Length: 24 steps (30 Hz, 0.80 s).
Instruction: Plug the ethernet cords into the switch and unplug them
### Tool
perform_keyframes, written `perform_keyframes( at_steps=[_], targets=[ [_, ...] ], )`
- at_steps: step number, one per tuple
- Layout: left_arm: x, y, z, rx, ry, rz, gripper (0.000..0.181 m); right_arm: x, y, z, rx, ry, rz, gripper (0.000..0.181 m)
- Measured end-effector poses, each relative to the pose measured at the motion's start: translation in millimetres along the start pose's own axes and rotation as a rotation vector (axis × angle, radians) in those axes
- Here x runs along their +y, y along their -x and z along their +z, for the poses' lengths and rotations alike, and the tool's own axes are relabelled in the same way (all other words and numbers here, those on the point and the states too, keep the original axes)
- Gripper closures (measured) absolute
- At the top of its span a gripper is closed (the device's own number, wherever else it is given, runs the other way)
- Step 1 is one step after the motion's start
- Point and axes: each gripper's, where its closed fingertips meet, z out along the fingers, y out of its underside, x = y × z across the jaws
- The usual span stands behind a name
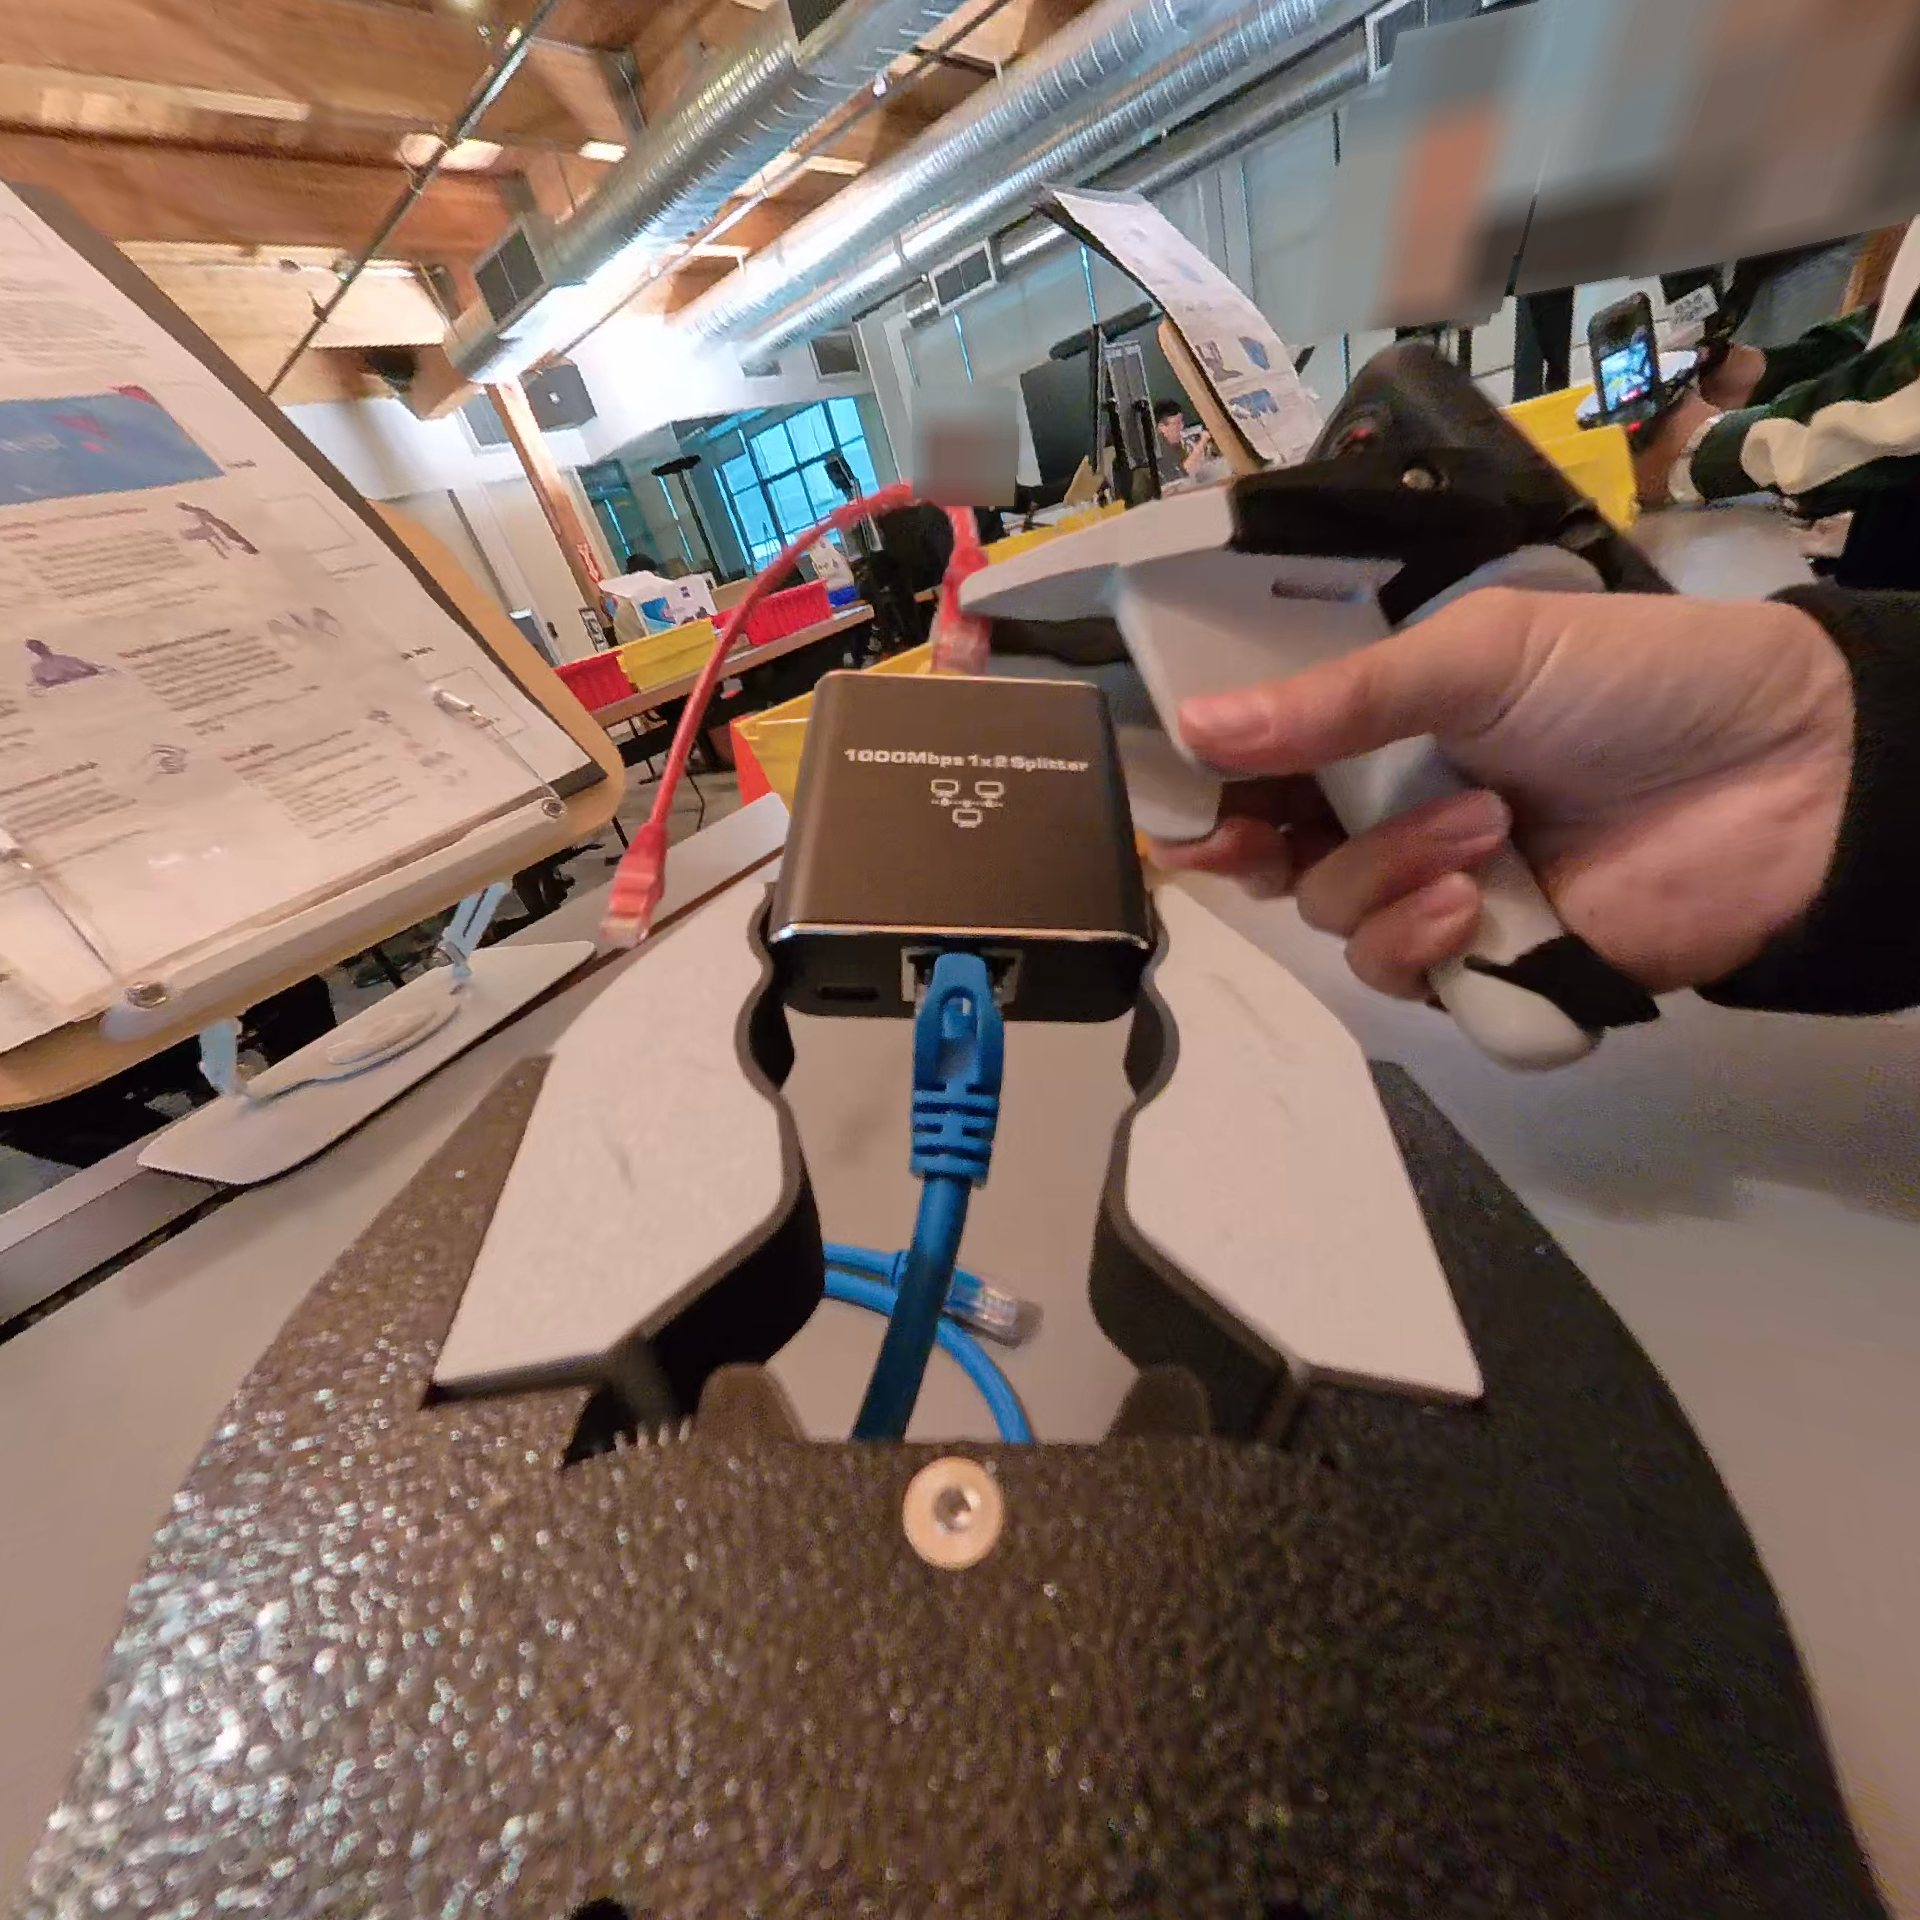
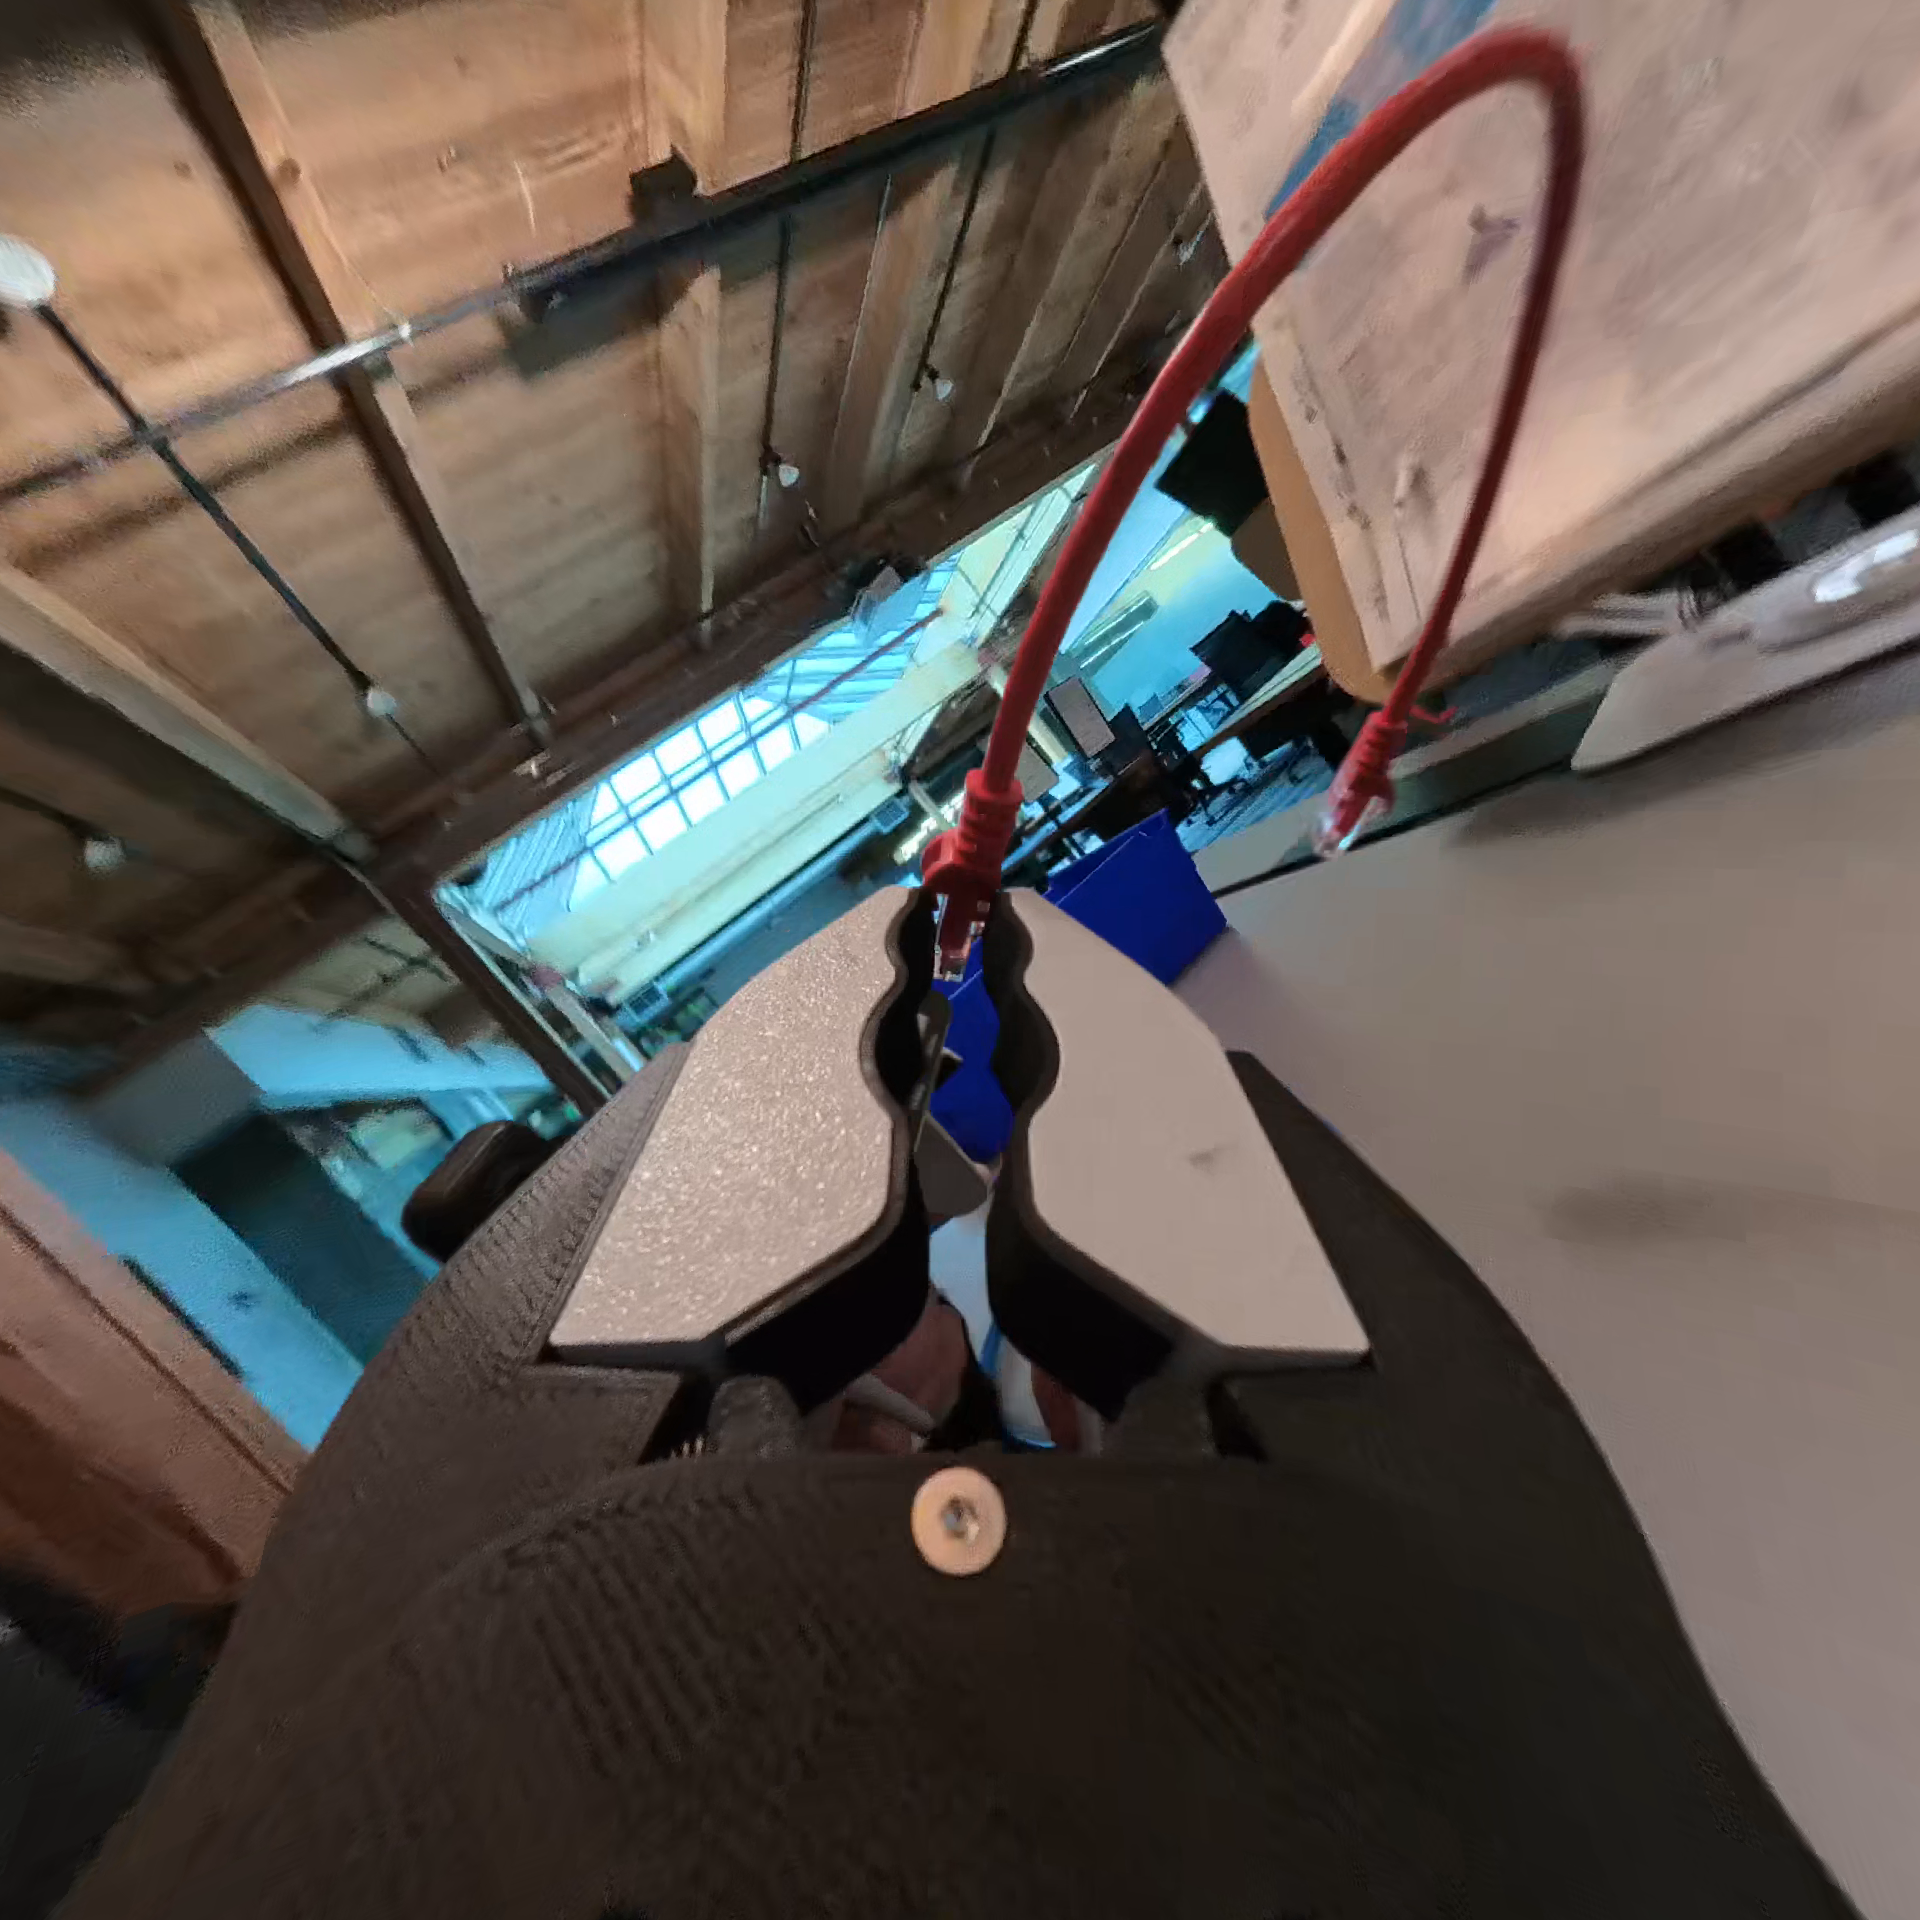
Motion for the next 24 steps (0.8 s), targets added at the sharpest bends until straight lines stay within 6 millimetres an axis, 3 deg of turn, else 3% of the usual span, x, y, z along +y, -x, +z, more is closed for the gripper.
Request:
perform_keyframes(
  at_steps=[4, 6, 10, 14, 17, 21, 24],
  targets=[
    [1.5, 5.0, -2.4, -0.011, 0.0, -0.006, 0.119, -29.0, 4.2, -11.2, 0.065, 0.172, -0.258, 0.171],
    [2.7, 5.9, -2.8, -0.012, 0.005, -0.003, 0.119, -64.0, 3.8, -23.5, 0.124, 0.209, -0.359, 0.171],
    [3.1, 5.0, -2.6, 0.0, 0.009, -0.006, 0.119, -125.2, -18.0, -66.6, 0.342, 0.406, -0.629, 0.171],
    [3.5, 3.5, -2.3, 0.012, 0.012, -0.003, 0.119, -135.0, -30.6, -109.8, 0.256, 0.664, -0.501, 0.171],
    [3.3, 3.2, -2.4, 0.015, 0.01, -0.004, 0.119, -135.3, -61.4, -138.8, 0.247, 0.785, -0.371, 0.171],
    [3.1, 3.2, -2.6, 0.018, 0.008, -0.007, 0.119, -138.0, -108.7, -153.8, 0.341, 0.818, -0.262, 0.171],
    [3.9, 2.2, -2.0, 0.022, 0.015, -0.003, 0.119, -145.4, -129.2, -150.2, 0.388, 0.797, -0.256, 0.171]
  ],
)
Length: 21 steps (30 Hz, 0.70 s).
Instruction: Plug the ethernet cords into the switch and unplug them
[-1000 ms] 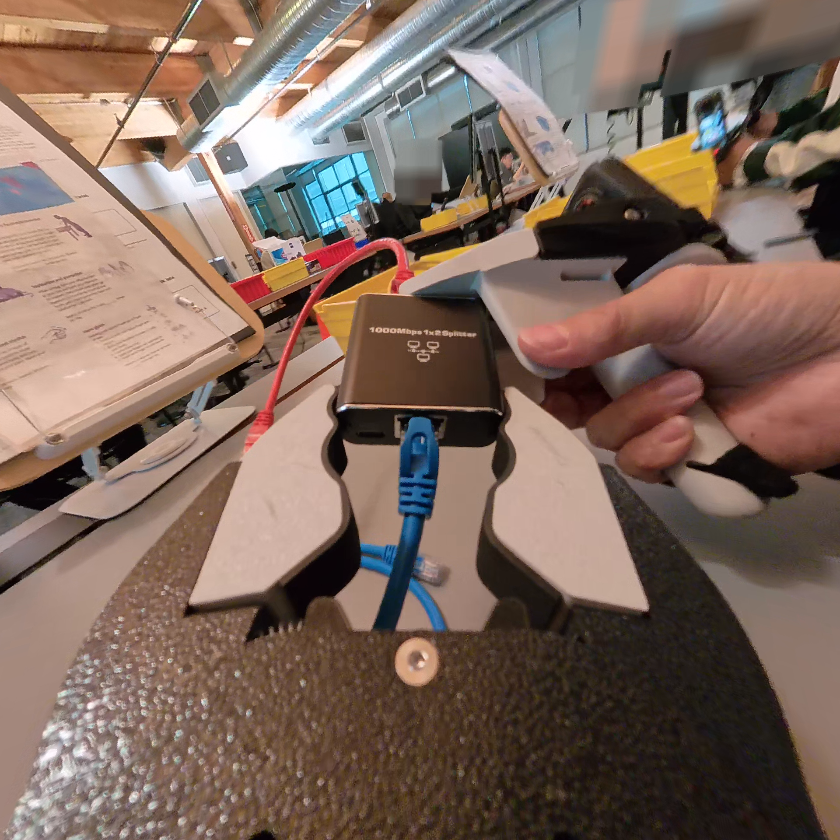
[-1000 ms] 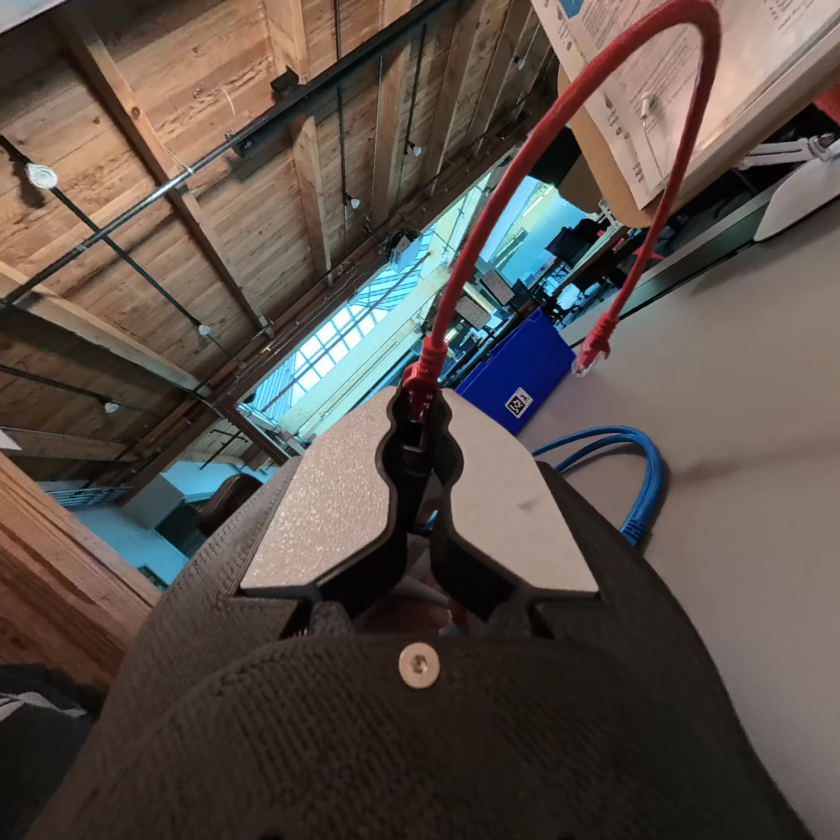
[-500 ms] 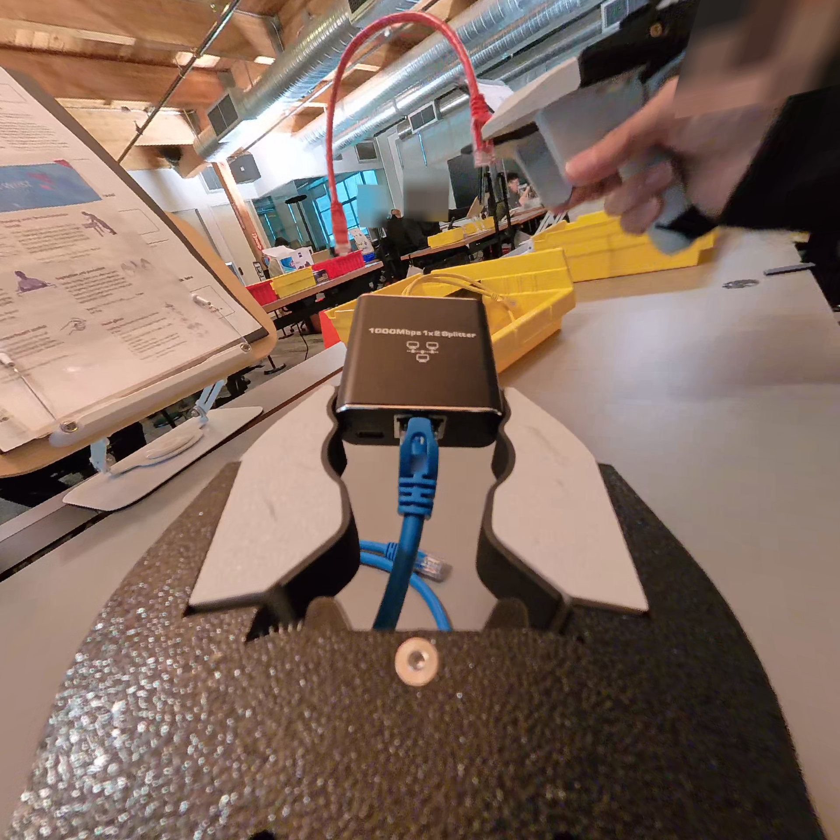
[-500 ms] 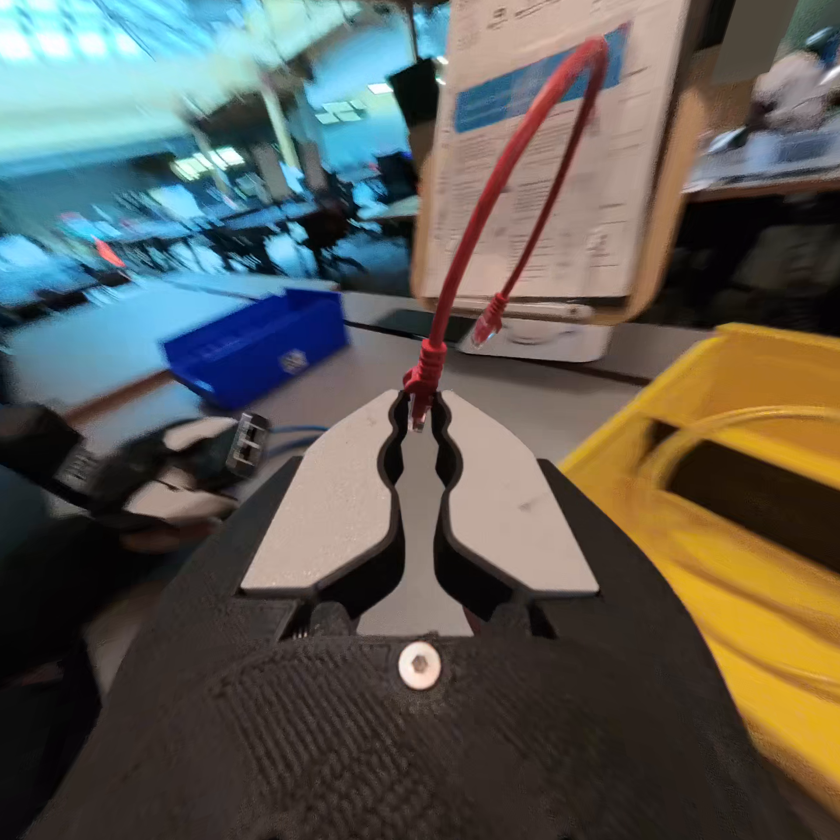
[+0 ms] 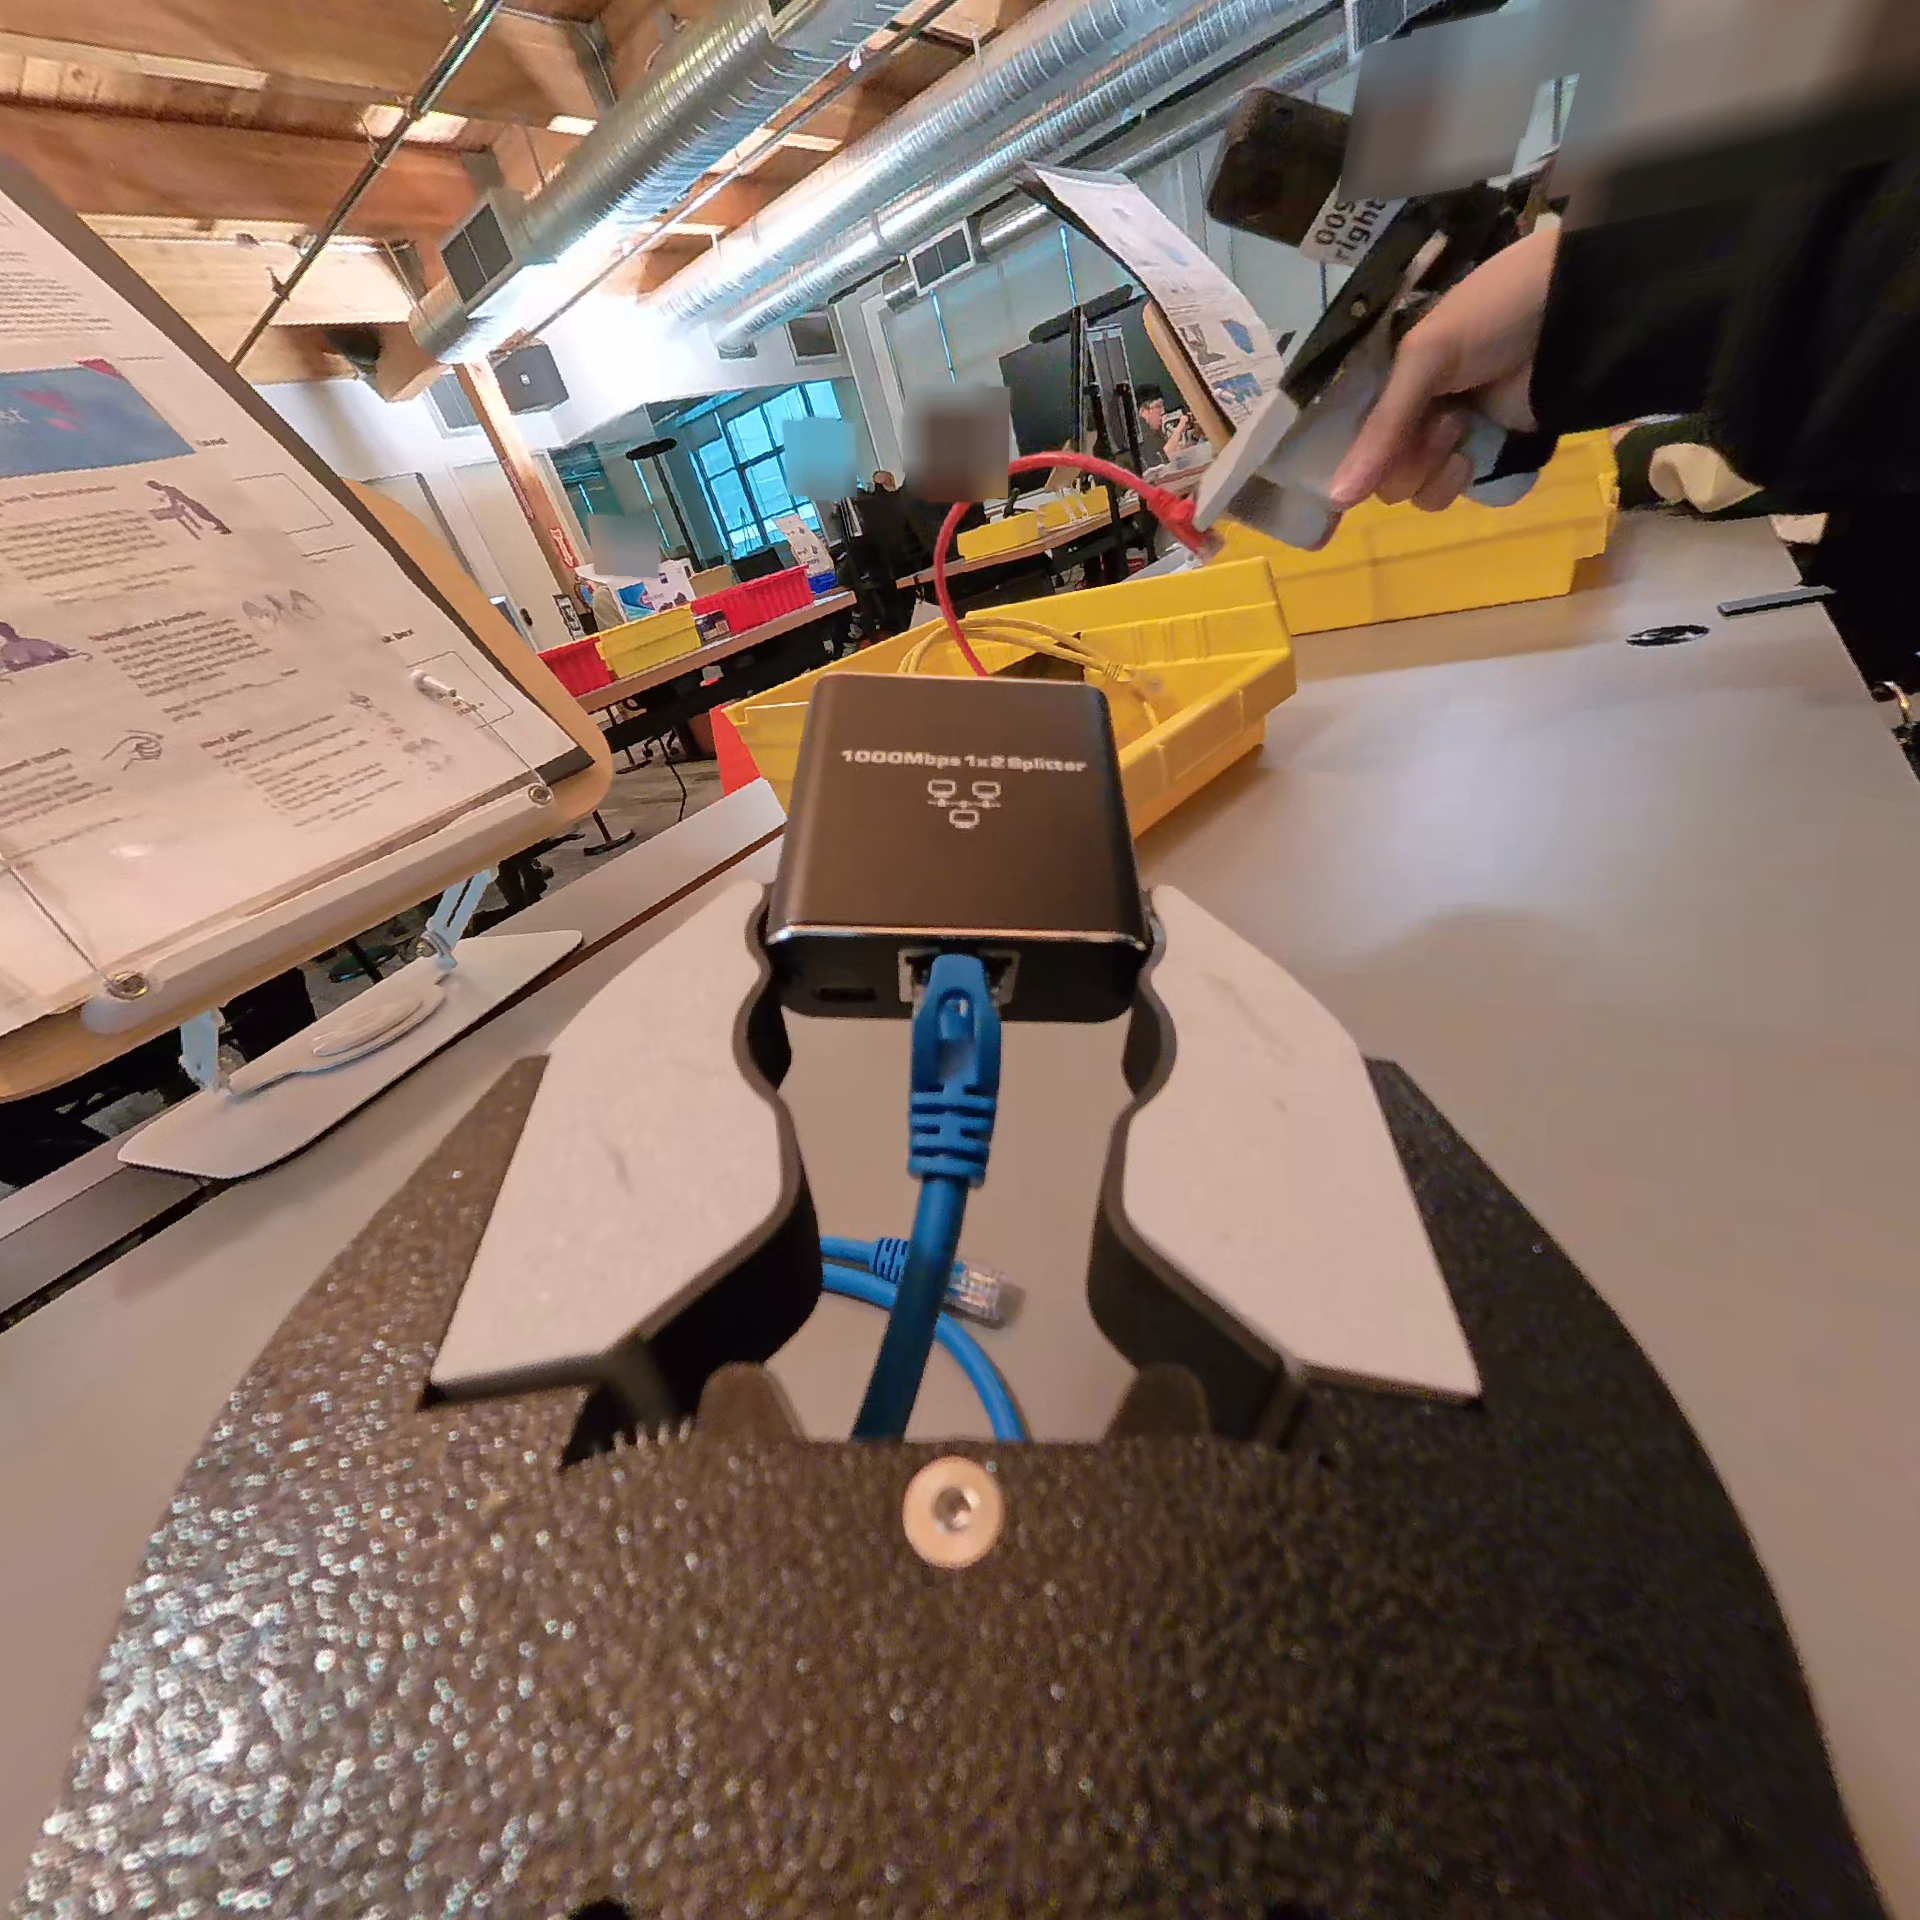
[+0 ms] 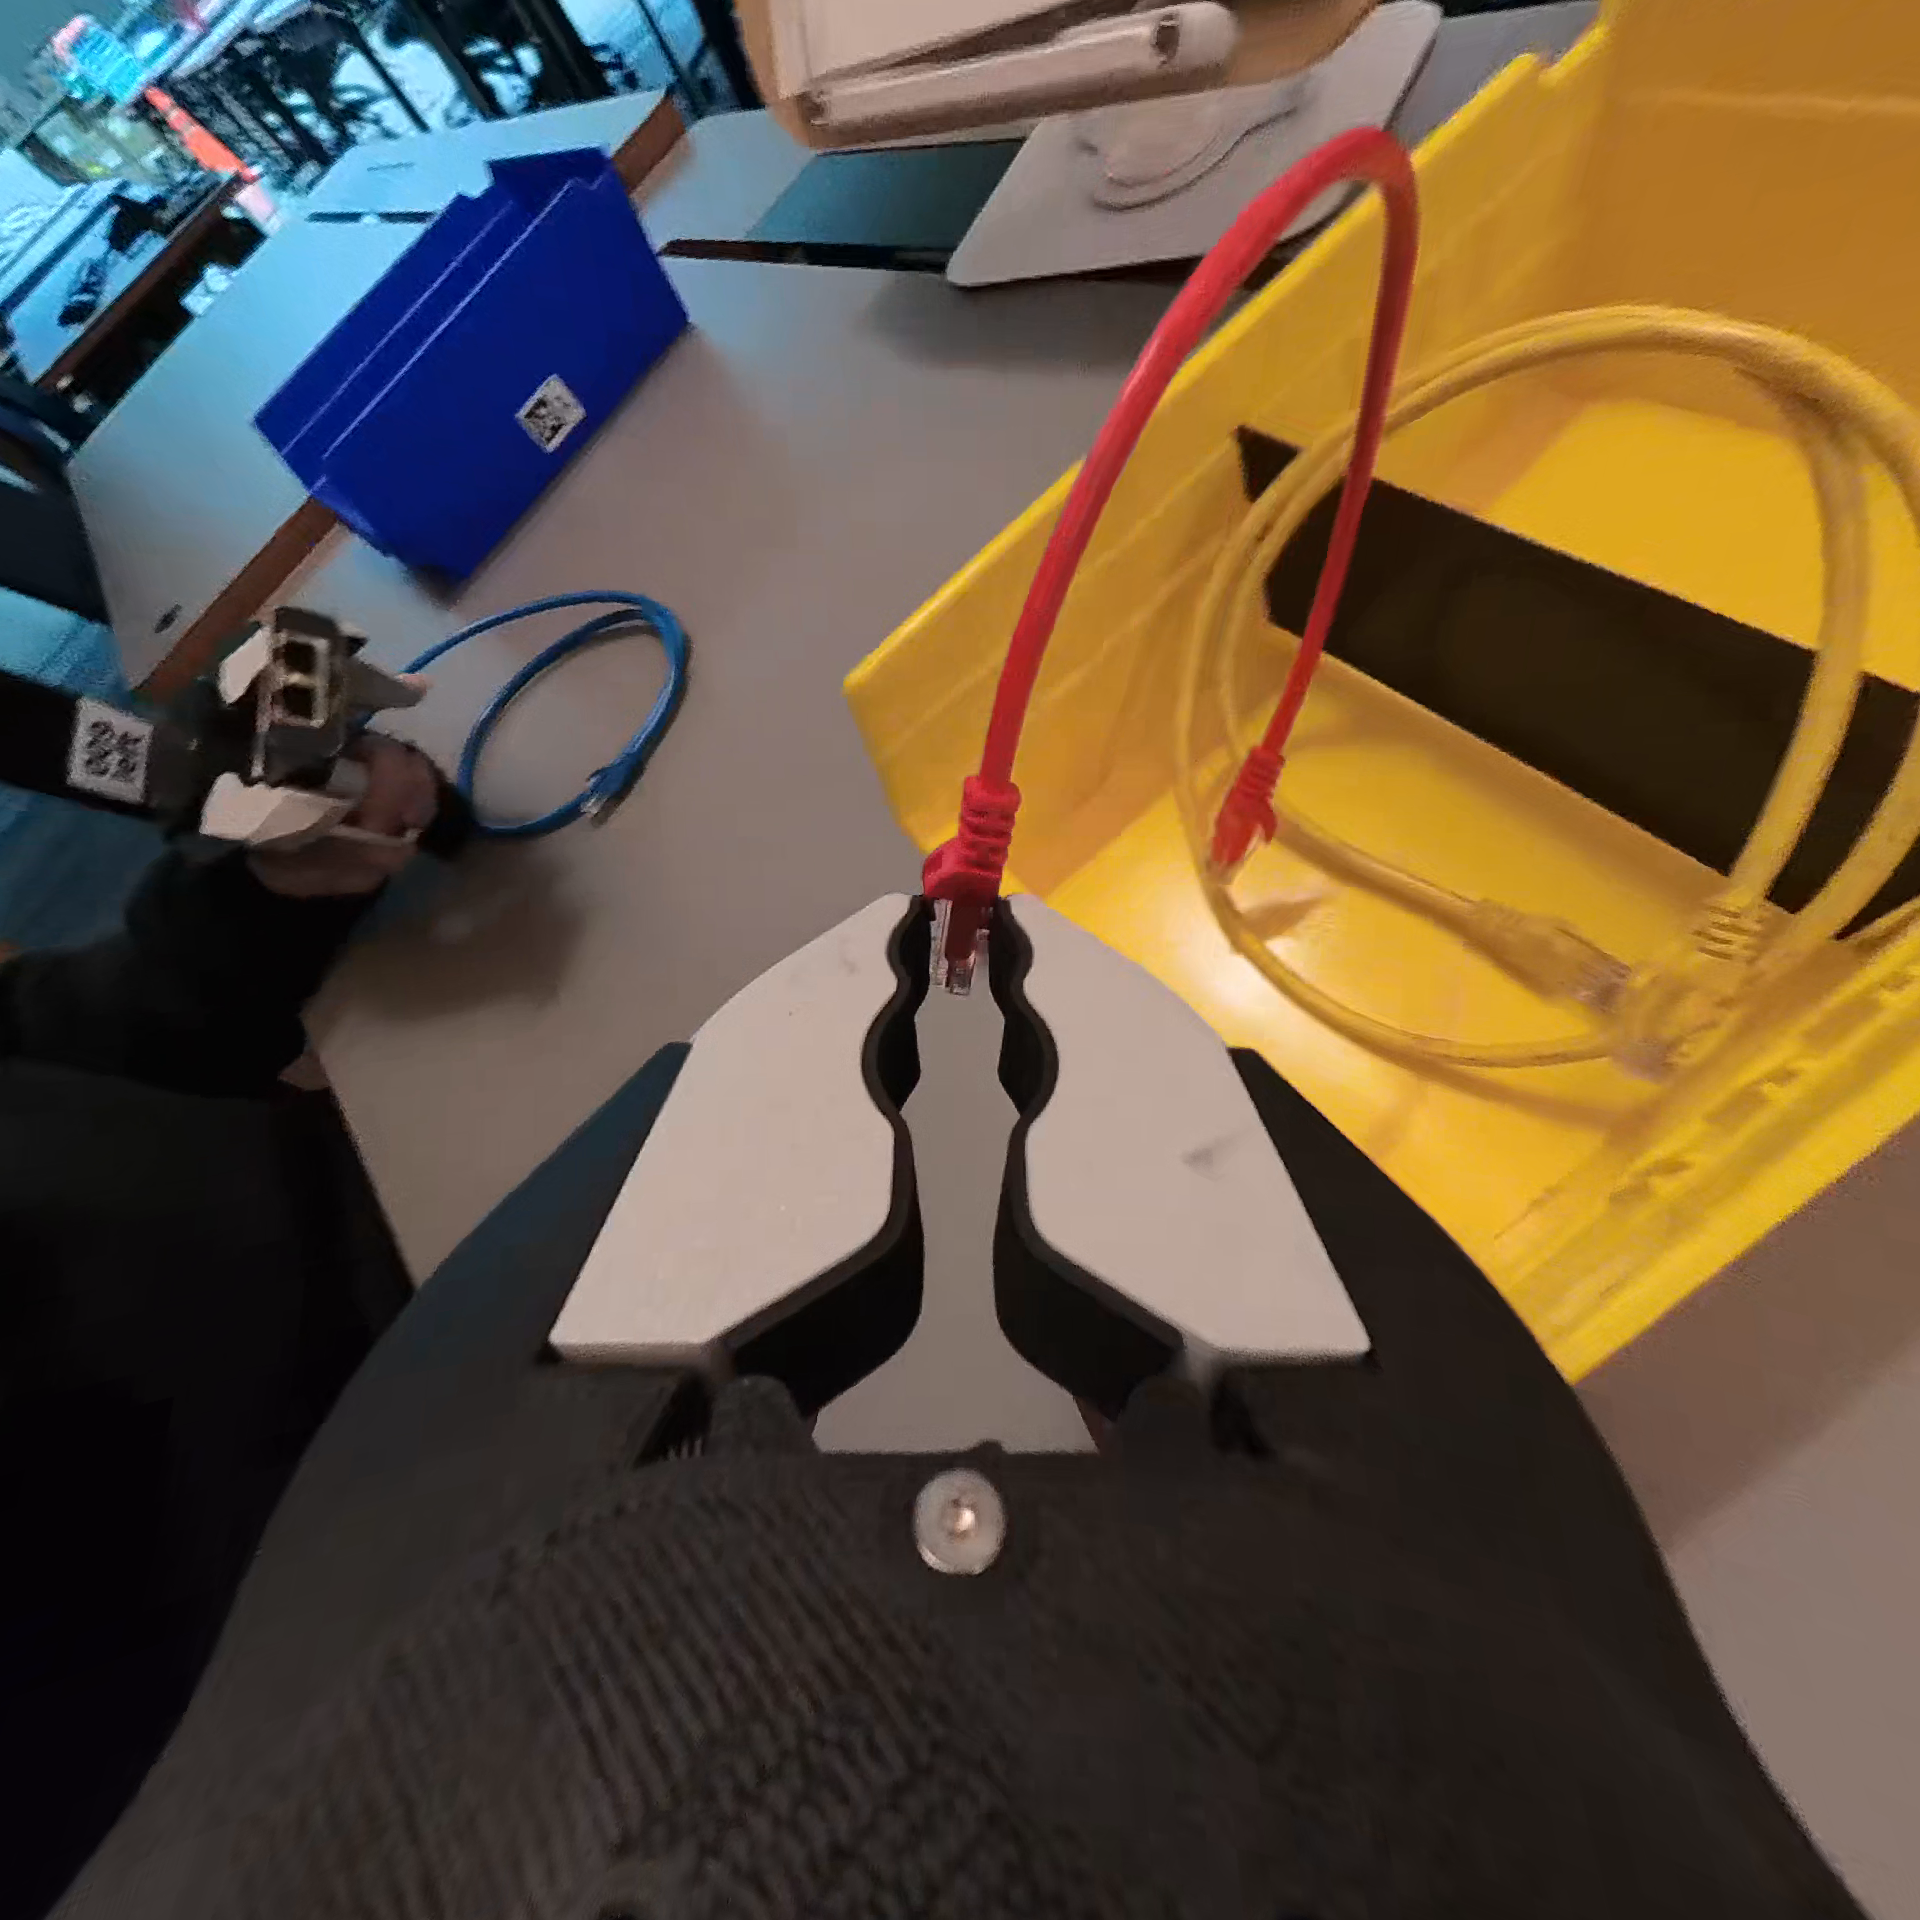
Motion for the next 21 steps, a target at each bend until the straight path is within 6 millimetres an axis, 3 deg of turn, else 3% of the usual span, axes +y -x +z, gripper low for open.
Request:
perform_keyframes(
  at_steps=[4, 7, 10, 13, 14, 16, 19, 21],
  targets=[
    [0.5, -1.2, 0.4, 0.005, 0.004, 0.006, 0.119, 15.1, -23.7, 16.0, 0.03, 0.12, 0.122, 0.17],
    [0.3, -1.1, 0.1, 0.007, 0.002, 0.003, 0.119, 34.8, -60.9, 14.9, 0.265, 0.242, 0.18, 0.168],
    [0.1, -1.7, 0.0, 0.016, 0.0, -0.002, 0.12, 36.2, -81.1, 0.0, 0.489, 0.277, 0.128, 0.137],
    [0.4, -6.5, 0.1, 0.064, 0.003, -0.008, 0.119, 22.9, -67.3, -12.8, 0.592, 0.281, -0.006, 0.098],
    [1.0, -9.7, 0.1, 0.098, 0.009, -0.016, 0.119, 17.6, -56.4, -14.0, 0.604, 0.283, -0.087, 0.085],
    [2.6, -12.8, -0.3, 0.149, 0.03, -0.05, 0.119, 15.0, -13.0, 2.1, 0.459, 0.31, -0.247, 0.084],
    [5.3, -23.9, -5.5, 0.296, 0.07, -0.095, 0.119, 32.2, 96.9, 56.5, 0.014, 0.315, -0.486, 0.087],
    [6.5, -32.4, -13.0, 0.399, 0.103, -0.093, 0.119, 50.0, 158.6, 91.3, -0.143, 0.299, -0.671, 0.082]
  ],
)
